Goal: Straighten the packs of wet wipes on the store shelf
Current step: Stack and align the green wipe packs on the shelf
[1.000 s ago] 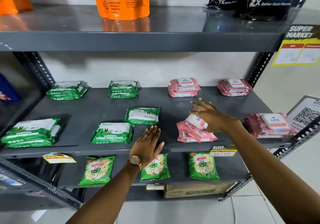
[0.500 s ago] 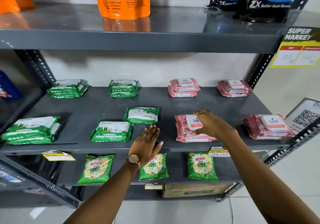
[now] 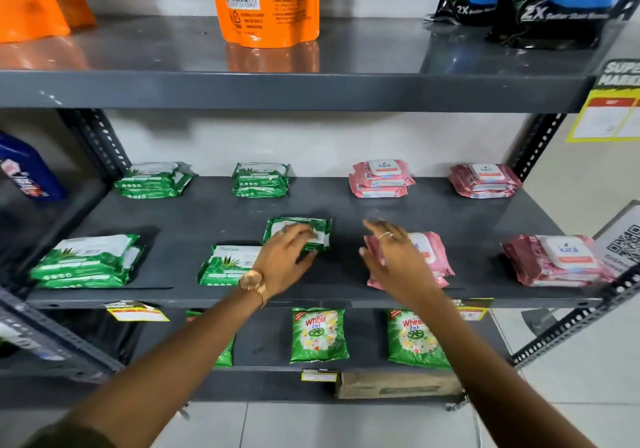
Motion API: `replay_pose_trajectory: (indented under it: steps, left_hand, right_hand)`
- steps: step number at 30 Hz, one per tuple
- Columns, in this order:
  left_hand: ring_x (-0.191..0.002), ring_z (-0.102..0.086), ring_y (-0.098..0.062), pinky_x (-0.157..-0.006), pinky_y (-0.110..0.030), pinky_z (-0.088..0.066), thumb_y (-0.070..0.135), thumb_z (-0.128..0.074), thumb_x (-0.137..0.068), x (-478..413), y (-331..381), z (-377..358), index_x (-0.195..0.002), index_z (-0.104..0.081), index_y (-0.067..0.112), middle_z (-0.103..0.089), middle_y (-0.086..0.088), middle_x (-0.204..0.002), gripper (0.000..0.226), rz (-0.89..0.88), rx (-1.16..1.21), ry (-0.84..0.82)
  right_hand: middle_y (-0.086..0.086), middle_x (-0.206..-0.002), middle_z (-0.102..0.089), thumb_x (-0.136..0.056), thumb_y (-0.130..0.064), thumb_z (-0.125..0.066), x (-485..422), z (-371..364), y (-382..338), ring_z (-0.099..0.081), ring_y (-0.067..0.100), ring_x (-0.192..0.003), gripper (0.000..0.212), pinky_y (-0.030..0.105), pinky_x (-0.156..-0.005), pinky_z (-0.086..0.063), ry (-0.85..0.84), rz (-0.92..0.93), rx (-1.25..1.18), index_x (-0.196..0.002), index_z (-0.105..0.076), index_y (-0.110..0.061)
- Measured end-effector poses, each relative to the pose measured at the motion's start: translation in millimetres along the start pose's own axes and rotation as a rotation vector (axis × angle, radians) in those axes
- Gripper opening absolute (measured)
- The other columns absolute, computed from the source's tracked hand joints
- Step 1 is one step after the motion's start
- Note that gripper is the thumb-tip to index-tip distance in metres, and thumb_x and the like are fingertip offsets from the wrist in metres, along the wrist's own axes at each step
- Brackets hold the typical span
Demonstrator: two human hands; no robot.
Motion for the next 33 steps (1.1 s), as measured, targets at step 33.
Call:
replay_pose_trajectory:
  steps: [33]
  left_hand:
    - [-0.145,-0.016,-0.023,-0.116,-0.032,-0.018,0.049,-0.071,-0.078,48,-105,52,-0.151,-0.008,0.013,-0.013,-0.007,-0.159,0.103,0.236,-0.080,-0.707]
  right_hand:
    - [0.014,-0.160,-0.005,-0.087,-0.049,-0.002,-1,-162,-38,0.000,0.025,-0.148,0.076,0.042,-0.119,0.007,-0.076,-0.229,0.218,-0.147,-0.005,-0.003]
Point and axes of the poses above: each hand's wrist, its own x-axis away from the middle knuckle, its own z-axis out of the back of the hand, y = z × x, the point moved 6 cm from there along -x, towards the middle knuckle
